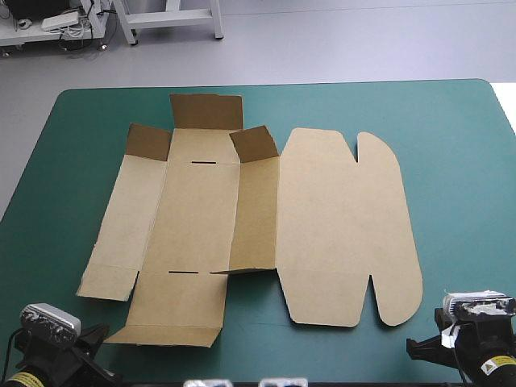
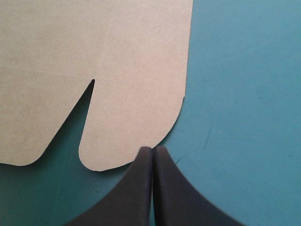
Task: Fold the box
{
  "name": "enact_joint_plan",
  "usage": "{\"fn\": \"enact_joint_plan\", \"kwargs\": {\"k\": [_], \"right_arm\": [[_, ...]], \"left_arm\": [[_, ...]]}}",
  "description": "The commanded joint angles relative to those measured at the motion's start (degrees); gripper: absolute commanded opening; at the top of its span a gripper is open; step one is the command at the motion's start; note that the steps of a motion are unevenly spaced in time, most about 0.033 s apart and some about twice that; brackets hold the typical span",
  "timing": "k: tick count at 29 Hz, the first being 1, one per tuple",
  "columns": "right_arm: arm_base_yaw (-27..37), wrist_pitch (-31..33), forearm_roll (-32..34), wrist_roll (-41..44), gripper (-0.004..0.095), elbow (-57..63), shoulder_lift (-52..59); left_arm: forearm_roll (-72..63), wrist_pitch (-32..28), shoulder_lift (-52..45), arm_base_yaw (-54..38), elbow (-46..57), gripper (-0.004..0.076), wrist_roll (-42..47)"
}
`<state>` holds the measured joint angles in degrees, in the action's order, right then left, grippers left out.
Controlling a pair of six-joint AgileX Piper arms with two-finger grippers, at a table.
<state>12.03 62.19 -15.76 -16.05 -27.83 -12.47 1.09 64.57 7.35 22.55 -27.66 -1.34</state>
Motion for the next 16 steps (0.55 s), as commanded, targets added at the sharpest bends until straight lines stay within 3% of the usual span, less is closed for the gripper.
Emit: {"fn": "enact_joint_plan", "kwargs": {"k": [1, 16], "right_arm": [[0.0, -3.4, -0.9, -0.5, -0.0013, -1.4, -0.8], [0.0, -3.4, -0.9, -0.5, -0.0013, -1.4, -0.8]], "left_arm": [[0.0, -3.5, 1.0, 0.3, -1.4, -0.0009, 0.4], [0.2, -3.3, 1.4, 0.3, -1.9, -0.0009, 3.5]]}}
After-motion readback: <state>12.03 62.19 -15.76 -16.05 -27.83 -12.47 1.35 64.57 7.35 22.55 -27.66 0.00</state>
